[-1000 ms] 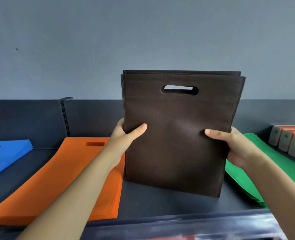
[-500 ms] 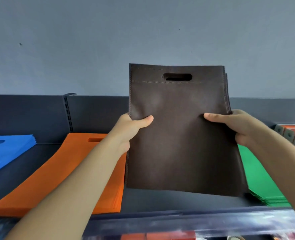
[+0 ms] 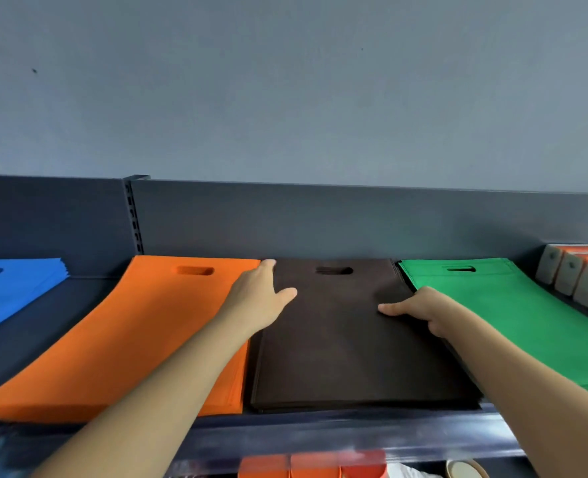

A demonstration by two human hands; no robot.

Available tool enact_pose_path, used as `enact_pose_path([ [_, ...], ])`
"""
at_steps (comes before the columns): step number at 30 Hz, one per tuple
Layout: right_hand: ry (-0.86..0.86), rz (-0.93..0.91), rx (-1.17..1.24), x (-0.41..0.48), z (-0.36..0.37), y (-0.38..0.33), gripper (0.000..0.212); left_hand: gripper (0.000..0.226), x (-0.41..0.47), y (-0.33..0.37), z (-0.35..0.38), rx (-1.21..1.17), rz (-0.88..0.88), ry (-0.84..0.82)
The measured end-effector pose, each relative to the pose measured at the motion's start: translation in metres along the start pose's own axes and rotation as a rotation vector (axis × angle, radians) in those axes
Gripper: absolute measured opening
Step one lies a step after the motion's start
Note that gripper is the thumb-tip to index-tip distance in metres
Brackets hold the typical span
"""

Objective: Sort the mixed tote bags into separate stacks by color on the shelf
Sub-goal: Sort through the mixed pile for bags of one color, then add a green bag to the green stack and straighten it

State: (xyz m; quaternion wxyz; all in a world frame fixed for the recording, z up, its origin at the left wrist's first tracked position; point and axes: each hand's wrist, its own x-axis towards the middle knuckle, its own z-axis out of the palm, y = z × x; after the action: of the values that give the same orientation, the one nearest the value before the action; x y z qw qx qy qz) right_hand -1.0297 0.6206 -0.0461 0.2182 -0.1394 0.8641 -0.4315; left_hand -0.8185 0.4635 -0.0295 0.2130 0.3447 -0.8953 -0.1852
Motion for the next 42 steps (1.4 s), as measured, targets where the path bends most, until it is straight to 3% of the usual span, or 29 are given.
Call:
enact_pose_path([
  [2,0.023,-0.009,-0.013,0.003,0.003,0.003,0.076,0.051,-0.006,0.003,0.007,-0.010,0.219,-0.003],
  [4,0.043,-0.017,-0.033,0.005,0.005,0.004,0.073,0.045,-0.010,0.003,0.021,0.045,0.356,-0.111],
  [8,0.146,-0.092,-0.248,-0.003,0.005,0.002,0.072,0.047,-0.019,0.002,0.042,0.267,0.329,-0.333],
  [12,0.242,-0.298,-0.422,-0.020,-0.009,0.002,0.052,0.045,-0.022,0.002,0.048,0.398,0.366,-0.298],
  [16,0.288,-0.424,-0.410,-0.030,-0.053,0.021,0.052,0.044,-0.021,-0.001,0.050,0.356,0.391,-0.274],
  [22,0.367,-0.341,-0.457,-0.023,-0.143,0.074,0.043,0.047,-0.011,0.012,0.036,0.426,0.335,-0.373],
  [28,0.362,-0.274,-0.527,0.012,-0.204,0.116,0.056,0.051,-0.010,0.092,0.049,0.229,0.321,-0.181],
  [33,0.266,-0.155,-0.516,0.046,-0.251,0.140,0.071,0.065,-0.006,0.186,0.106,0.025,0.203,-0.259],
  [38,0.114,-0.044,-0.371,0.067,-0.277,0.156,0.070,0.081,0.001,0.238,0.150,0.150,0.111,-0.341],
  [42,0.015,-0.035,-0.294,0.078,-0.274,0.151,0.079,0.072,0.001,0.249,0.170,0.210,0.123,-0.452],
])
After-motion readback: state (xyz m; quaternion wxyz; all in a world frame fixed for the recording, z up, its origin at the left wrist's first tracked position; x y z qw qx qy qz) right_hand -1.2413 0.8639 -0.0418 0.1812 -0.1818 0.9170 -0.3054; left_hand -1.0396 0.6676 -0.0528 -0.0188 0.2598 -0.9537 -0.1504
